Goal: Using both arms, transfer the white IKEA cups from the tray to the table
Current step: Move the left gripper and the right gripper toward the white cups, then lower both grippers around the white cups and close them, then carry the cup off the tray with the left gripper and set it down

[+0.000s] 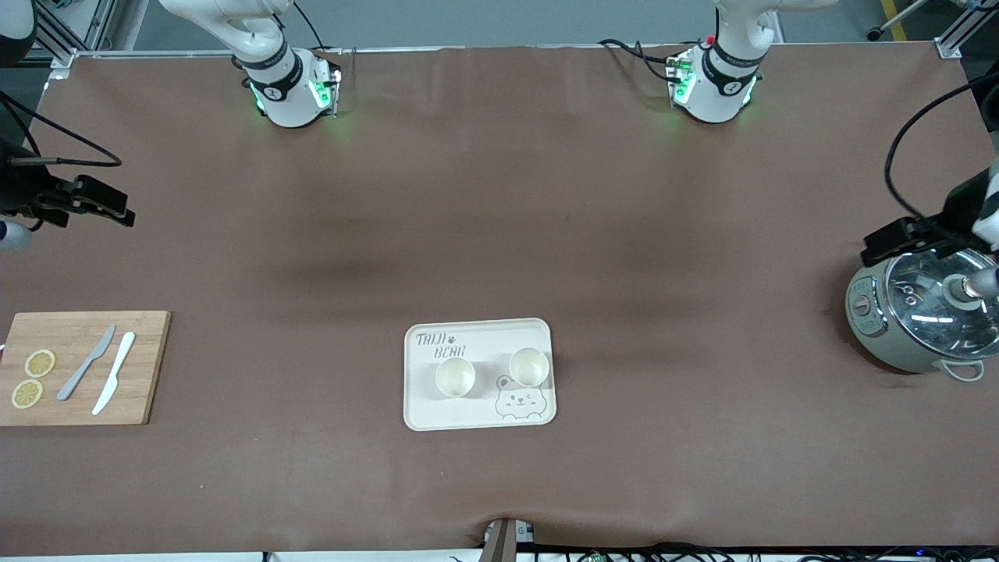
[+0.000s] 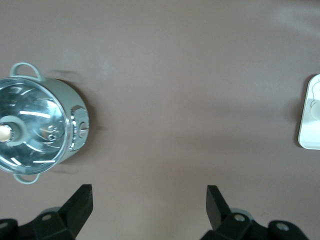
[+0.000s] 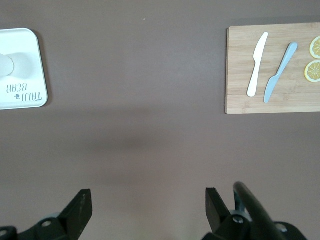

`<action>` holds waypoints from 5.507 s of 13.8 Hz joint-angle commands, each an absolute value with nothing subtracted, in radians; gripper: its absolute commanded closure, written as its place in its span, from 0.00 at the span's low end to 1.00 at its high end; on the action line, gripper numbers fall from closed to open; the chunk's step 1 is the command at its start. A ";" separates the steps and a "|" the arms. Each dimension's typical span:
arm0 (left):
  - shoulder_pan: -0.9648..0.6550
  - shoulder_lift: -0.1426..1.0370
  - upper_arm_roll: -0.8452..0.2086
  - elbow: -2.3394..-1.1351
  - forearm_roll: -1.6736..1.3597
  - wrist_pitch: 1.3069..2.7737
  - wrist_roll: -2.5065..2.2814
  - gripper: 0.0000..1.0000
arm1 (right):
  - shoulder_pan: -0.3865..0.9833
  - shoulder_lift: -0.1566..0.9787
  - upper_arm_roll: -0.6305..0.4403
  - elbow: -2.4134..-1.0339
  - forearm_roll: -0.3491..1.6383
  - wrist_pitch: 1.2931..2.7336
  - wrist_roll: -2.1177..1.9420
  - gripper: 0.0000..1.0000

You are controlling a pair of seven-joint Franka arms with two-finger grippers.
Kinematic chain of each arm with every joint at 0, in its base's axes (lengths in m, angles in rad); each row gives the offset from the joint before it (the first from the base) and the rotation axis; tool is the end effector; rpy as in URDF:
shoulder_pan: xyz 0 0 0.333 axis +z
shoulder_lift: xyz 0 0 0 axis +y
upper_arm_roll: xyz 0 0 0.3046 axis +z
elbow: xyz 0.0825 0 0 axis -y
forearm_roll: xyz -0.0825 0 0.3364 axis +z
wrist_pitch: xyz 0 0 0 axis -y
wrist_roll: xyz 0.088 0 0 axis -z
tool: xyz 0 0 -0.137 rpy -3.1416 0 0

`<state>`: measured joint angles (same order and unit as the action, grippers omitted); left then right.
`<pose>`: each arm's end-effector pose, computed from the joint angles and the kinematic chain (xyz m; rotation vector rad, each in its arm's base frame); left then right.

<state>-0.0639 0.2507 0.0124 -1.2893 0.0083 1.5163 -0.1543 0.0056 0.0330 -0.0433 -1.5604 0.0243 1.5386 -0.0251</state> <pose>0.5732 -0.0293 0.5614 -3.1235 -0.1607 0.0350 0.5108 -0.0155 0.5680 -3.1158 0.0195 0.0842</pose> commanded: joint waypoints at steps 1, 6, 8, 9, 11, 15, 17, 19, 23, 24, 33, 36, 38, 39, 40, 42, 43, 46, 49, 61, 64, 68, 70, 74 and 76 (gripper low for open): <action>-0.112 0.291 0.011 -1.282 -0.006 1.538 -0.228 0.00 | 0.038 0.047 -0.040 -1.520 0.038 1.542 -0.017 0.00; -0.218 0.370 0.011 -1.290 -0.006 1.635 -0.398 0.00 | 0.110 0.178 -0.040 -1.419 0.080 1.578 0.084 0.00; -0.256 0.402 0.011 -1.292 -0.006 1.684 -0.474 0.00 | 0.167 0.213 -0.040 -1.413 0.081 1.633 0.161 0.00; -0.276 0.417 0.009 -1.292 -0.006 1.710 -0.515 0.00 | 0.204 0.225 -0.040 -1.413 0.080 1.656 0.210 0.00; -0.314 0.446 0.009 -1.290 -0.009 1.753 -0.580 0.00 | 0.264 0.258 -0.040 -1.413 0.080 1.707 0.294 0.00; -0.389 0.526 0.009 -1.281 -0.012 1.821 -0.713 0.00 | 0.377 0.343 -0.041 -1.413 0.077 1.847 0.445 0.00; -0.425 0.563 0.009 -1.281 -0.025 1.899 -0.788 0.00 | 0.402 0.379 -0.041 -1.413 0.078 1.900 0.471 0.00; -0.468 0.610 0.009 -1.281 -0.025 1.980 -0.863 0.00 | 0.413 0.416 -0.041 -1.413 0.080 1.948 0.471 0.00; -0.526 0.682 0.009 -1.272 -0.023 2.127 -0.949 0.00 | 0.428 0.488 -0.041 -1.413 0.080 2.044 0.471 0.00; -0.540 0.699 0.011 -1.272 -0.023 2.161 -0.962 0.00 | 0.445 0.506 -0.040 -1.413 0.078 2.071 0.472 0.00; -0.595 0.825 0.021 -1.270 -0.018 2.345 -1.015 0.00 | 0.480 0.647 -0.041 -1.411 0.077 2.282 0.471 0.00; -0.609 0.847 0.021 -1.270 -0.017 2.365 -1.020 0.00 | 0.482 0.667 -0.041 -1.411 0.077 2.316 0.471 0.00; -0.615 0.868 0.023 -1.261 -0.014 2.370 -1.020 0.00 | 0.485 0.687 -0.041 -1.411 0.077 2.341 0.471 0.00; -0.615 0.877 0.023 -1.261 -0.012 2.373 -1.019 0.00 | 0.491 0.696 -0.041 -1.411 0.077 2.361 0.471 0.00; -0.615 0.885 0.023 -1.261 -0.008 2.375 -1.019 0.00 | 0.494 0.707 -0.041 -1.411 0.077 2.374 0.479 0.00; -0.615 0.894 0.023 -1.261 -0.008 2.375 -1.016 0.00 | 0.499 0.721 -0.041 -1.411 0.077 2.394 0.488 0.00; -0.615 0.899 0.023 -1.261 -0.008 2.375 -1.015 0.00 | 0.503 0.726 -0.041 -1.411 0.075 2.407 0.491 0.00; -0.614 0.905 0.021 -1.261 -0.009 2.387 -1.022 0.11 | 0.520 0.755 -0.041 -1.411 0.074 2.456 0.500 0.00; -0.614 0.899 0.021 -1.259 -0.012 2.387 -1.023 0.61 | 0.529 0.778 -0.043 -1.402 0.069 2.461 0.512 0.00; -0.643 0.861 0.069 -1.258 -0.008 2.373 -1.048 1.00 | 0.540 0.879 -0.049 -1.327 0.063 2.505 0.509 0.00; -0.637 0.827 0.069 -1.258 -0.011 2.332 -1.048 1.00 | 0.534 0.885 -0.051 -1.327 0.061 2.516 0.506 0.00; -0.624 0.793 0.069 -1.261 -0.009 2.277 -1.045 1.00 | 0.531 0.893 -0.051 -1.327 0.045 2.516 0.505 0.00; -0.605 0.782 0.069 -1.261 -0.002 2.258 -1.039 1.00 | 0.532 0.896 -0.049 -1.327 0.025 2.516 0.506 0.00; -0.537 0.750 0.064 -1.261 0.003 2.185 -0.939 1.00 | 0.531 0.896 -0.049 -1.327 0.025 2.519 0.503 0.00; -0.503 0.741 0.063 -1.266 0.003 2.158 -0.884 1.00 | 0.528 0.896 -0.049 -1.327 0.025 2.517 0.503 0.00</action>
<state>-0.5280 0.7721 0.0676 -1.2442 -0.0030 2.1926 -0.9303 0.5302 0.8773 -0.0489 -1.3546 0.0392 2.5137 0.4922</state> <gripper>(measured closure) 0.969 0.000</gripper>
